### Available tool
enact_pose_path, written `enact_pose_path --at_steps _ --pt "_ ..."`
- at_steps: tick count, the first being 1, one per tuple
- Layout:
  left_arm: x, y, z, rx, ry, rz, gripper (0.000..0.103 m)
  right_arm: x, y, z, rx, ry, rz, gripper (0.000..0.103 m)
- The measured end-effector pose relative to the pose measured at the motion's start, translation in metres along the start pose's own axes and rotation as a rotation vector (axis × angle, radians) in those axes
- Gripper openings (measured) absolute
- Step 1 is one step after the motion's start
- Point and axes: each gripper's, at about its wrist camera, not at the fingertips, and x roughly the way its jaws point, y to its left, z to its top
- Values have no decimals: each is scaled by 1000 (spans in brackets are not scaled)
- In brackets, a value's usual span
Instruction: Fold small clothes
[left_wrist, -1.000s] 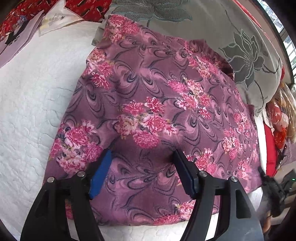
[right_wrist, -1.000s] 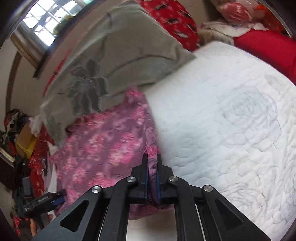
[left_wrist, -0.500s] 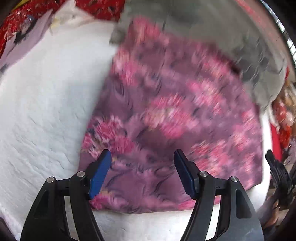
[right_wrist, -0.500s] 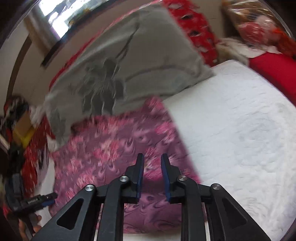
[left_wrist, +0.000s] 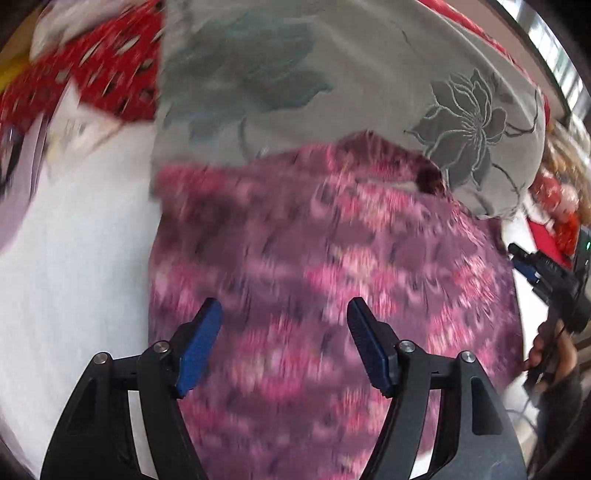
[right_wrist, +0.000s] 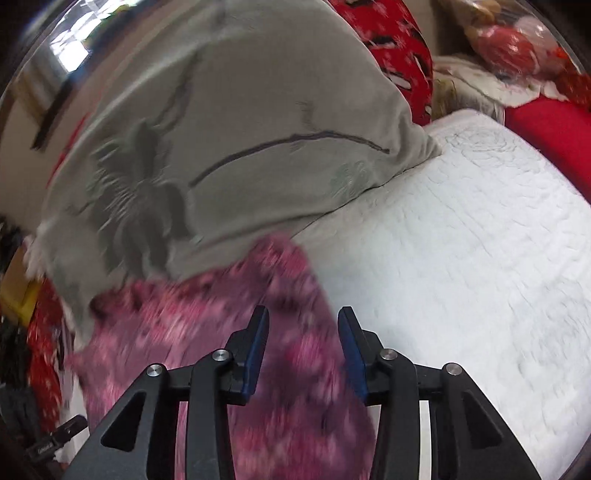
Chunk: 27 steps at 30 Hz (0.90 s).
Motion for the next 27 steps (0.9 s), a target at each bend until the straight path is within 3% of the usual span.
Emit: enact_pose_path --at_steps 2,5,7,8,10,12,15,17,19,20,23,27 --pt "16 -5 10 18 -4 34 70 11 -2 8 10 -5 32 38" --pt "60 2 11 -18 82 64 71 29 0 10 -11 -3 8 17" --pt "66 9 6 -31 70 61 76 49 -4 10 -20 48 -30 13" --pt "64 8 7 -8 55 69 76 47 -7 11 -22 26 -22 13" --pt "59 8 7 14 79 73 76 42 -4 15 -31 21 -61 19" --pt "41 12 1 -7 71 26 75 23 6 14 -81 -10 -85 22" --pt "15 16 -18 -41 -1 -47 76 -14 16 -2 -128 -71 91 25" --pt "19 13 -30 -54 8 -55 76 -21 19 -19 -147 -49 161 38" --pt "40 5 -46 -21 77 1 76 -5 22 -36 -180 35 145 45" --pt "36 0 -49 19 46 31 76 9 24 -43 -198 108 107 46" --pt "14 -12 -52 80 43 28 76 -7 34 -51 -227 71 56 46" --pt "-8 -2 -69 52 -2 12 76 -38 42 -63 -263 7 116 47"
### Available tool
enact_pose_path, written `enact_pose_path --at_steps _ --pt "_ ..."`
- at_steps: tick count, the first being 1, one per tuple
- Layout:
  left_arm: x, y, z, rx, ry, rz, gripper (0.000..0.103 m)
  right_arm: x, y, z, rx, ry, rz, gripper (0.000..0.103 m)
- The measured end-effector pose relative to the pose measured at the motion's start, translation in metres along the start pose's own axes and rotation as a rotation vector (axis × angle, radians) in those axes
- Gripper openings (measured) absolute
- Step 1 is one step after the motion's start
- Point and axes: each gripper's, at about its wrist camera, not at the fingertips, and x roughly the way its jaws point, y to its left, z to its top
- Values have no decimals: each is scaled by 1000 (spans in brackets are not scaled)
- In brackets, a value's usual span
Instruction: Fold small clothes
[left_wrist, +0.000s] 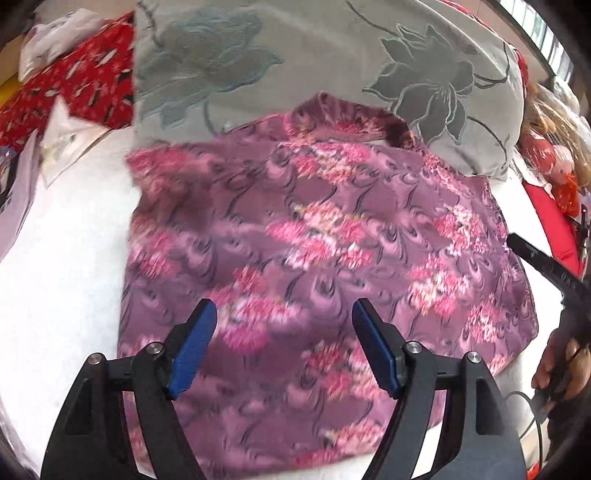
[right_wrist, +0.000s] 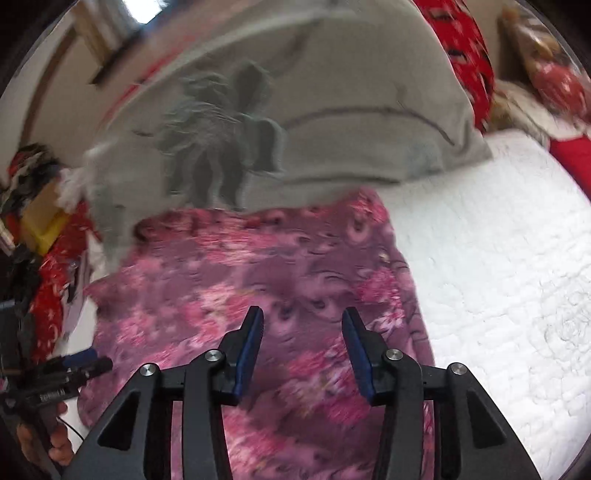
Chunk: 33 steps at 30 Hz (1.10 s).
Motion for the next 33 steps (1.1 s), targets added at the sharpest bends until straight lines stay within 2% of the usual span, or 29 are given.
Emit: enact_pose_path --at_steps 1,3,4,5,7,9,11,13,14,16,18,21,24,28,33 --pt "6 1 -9 -19 24 9 76 1 2 -5 -13 7 -4 52" --pt "29 3 -23 -20 107 36 81 20 5 -19 -36 115 -36 56" --pt "20 -1 -23 -15 80 40 81 25 7 -22 -54 134 -51 55" --pt "14 -2 -24 -5 102 39 80 19 8 -21 -60 109 -50 55" --pt "3 -1 -30 -12 126 3 80 10 8 -17 -17 141 -77 55" --pt "-15 2 -38 -28 93 -11 80 -5 4 -20 -3 131 -92 55" --pt "-21 7 -50 -28 86 5 80 -13 -2 -29 -44 141 -155 56" --pt "-4 19 -64 -41 158 33 81 -12 -9 -49 -68 187 -212 61" --pt "9 23 -73 -51 206 30 84 -8 -12 -60 -75 232 -232 61" --pt "1 21 -73 -45 148 37 86 -14 -7 -74 -151 201 -248 63" --pt "-5 21 -77 -57 168 52 86 -16 3 -75 -190 231 -301 63" --pt "-10 20 -82 -83 182 42 86 -25 10 -75 -187 222 -324 65" --pt "-10 14 -84 -67 167 54 88 -14 7 -88 -184 254 -339 75" --pt "-16 12 -92 -70 163 51 91 -17 9 -90 -174 208 -355 79" --pt "-7 15 -84 -60 149 35 93 -16 12 -96 -158 160 -373 86"
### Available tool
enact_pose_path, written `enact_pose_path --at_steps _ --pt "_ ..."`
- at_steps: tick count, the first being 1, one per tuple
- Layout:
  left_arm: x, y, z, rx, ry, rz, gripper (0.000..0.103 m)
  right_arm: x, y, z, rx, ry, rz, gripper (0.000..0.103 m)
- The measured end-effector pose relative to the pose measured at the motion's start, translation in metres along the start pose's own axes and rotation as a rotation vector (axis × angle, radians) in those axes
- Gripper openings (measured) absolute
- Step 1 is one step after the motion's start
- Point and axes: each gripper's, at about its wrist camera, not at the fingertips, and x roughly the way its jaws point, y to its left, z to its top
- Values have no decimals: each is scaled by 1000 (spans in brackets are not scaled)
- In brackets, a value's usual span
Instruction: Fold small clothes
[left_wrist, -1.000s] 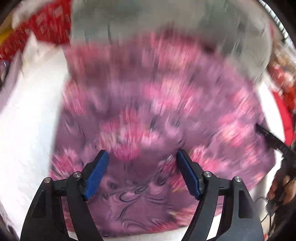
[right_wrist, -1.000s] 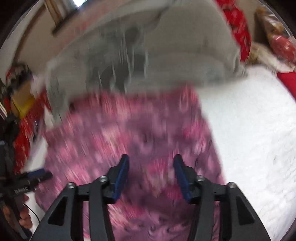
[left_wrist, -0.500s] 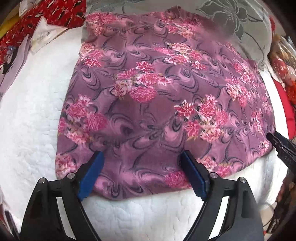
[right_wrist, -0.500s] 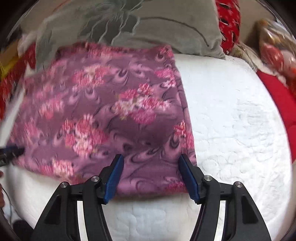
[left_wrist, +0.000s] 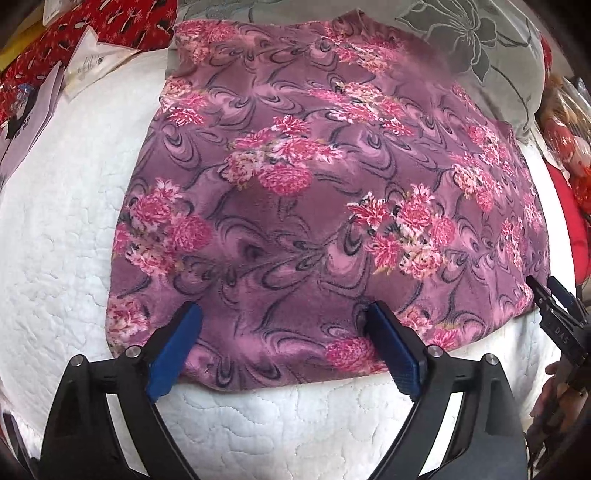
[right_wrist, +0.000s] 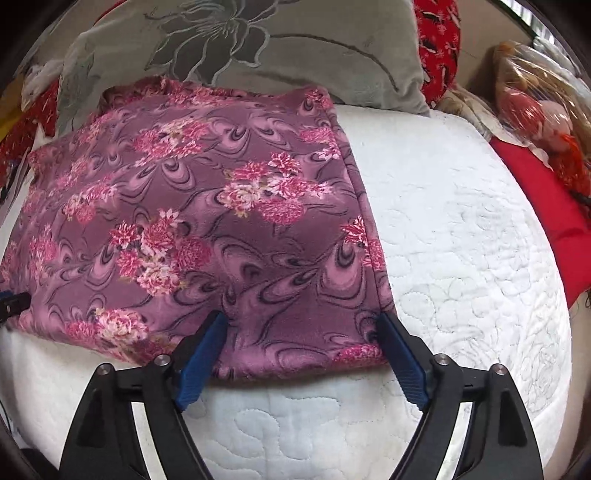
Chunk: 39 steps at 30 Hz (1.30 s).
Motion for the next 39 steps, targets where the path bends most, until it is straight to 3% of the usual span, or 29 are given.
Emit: enact_pose_path --at_steps 7,16,22,26,30,34,36,37,38,39 --pt "1 1 -2 14 -15 -16 97 -4 -2 -10 44 -60 -25 90" --pt "4 0 -3 31 -31 -32 103 6 -8 0 88 -44 30 101" --pt "-1 -1 4 56 -19 -43 103 3 -6 9 83 -29 14 99" --pt "-11 17 36 12 -54 -61 103 -6 -27 40 139 -107 -23 99" --pt "-7 34 80 -49 -74 -41 103 10 -52 80 221 -77 -25 99" --pt "17 39 115 -79 -55 1 103 25 -59 102 274 -110 -21 99" --pt "45 40 124 -87 13 15 103 48 -59 105 288 -59 -35 99" --pt "47 43 124 -94 7 9 103 61 -60 104 278 -1 -62 100" --pt "44 43 127 -93 -29 5 103 68 -58 104 270 13 -73 100" --pt "44 43 130 -80 -22 2 103 61 -57 104 270 -33 -91 100"
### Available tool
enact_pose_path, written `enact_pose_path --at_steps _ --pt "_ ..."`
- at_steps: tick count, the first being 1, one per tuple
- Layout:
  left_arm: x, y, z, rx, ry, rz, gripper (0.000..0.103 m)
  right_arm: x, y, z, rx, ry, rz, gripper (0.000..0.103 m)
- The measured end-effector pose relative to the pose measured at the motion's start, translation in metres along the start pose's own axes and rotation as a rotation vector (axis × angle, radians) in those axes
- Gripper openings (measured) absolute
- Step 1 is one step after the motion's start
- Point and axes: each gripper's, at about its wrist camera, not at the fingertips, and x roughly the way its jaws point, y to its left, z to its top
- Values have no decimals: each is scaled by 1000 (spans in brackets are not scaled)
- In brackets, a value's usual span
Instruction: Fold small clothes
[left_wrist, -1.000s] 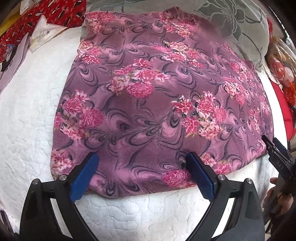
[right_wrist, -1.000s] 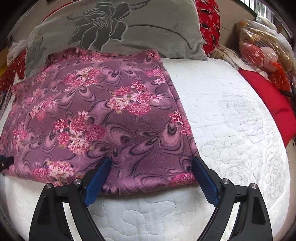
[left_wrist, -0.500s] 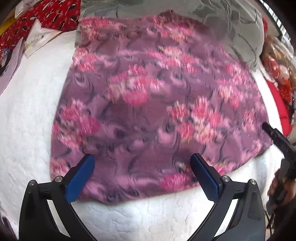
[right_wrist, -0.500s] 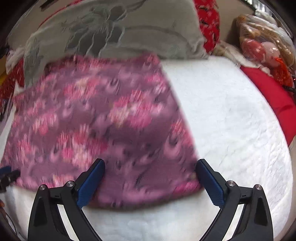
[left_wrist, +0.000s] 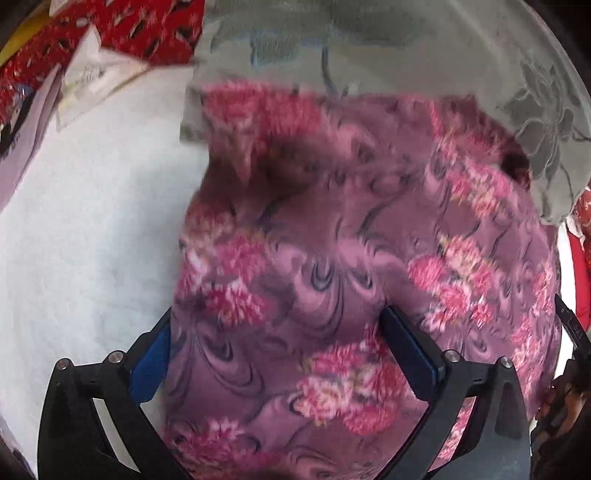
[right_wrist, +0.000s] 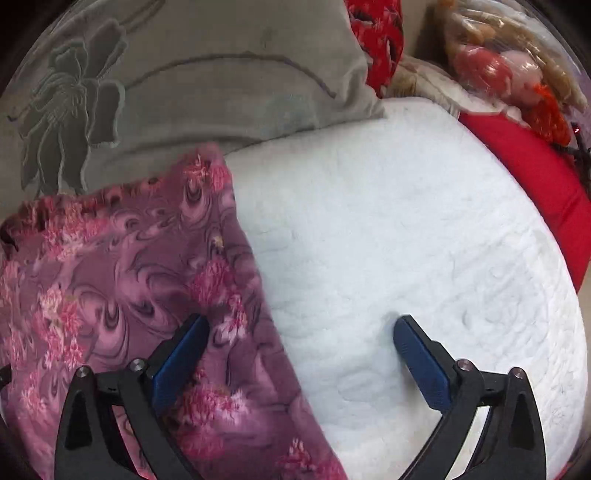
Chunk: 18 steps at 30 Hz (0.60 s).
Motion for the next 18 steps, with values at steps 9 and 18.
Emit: enact_pose_path --at_steps 9,18 --pt "-29 17 -10 94 13 -12 103 -92 57 -49 -308 -122 218 89" --pt "-62 69 -11 -9 38 -155 103 -157 201 -190 -899 -141 370 89"
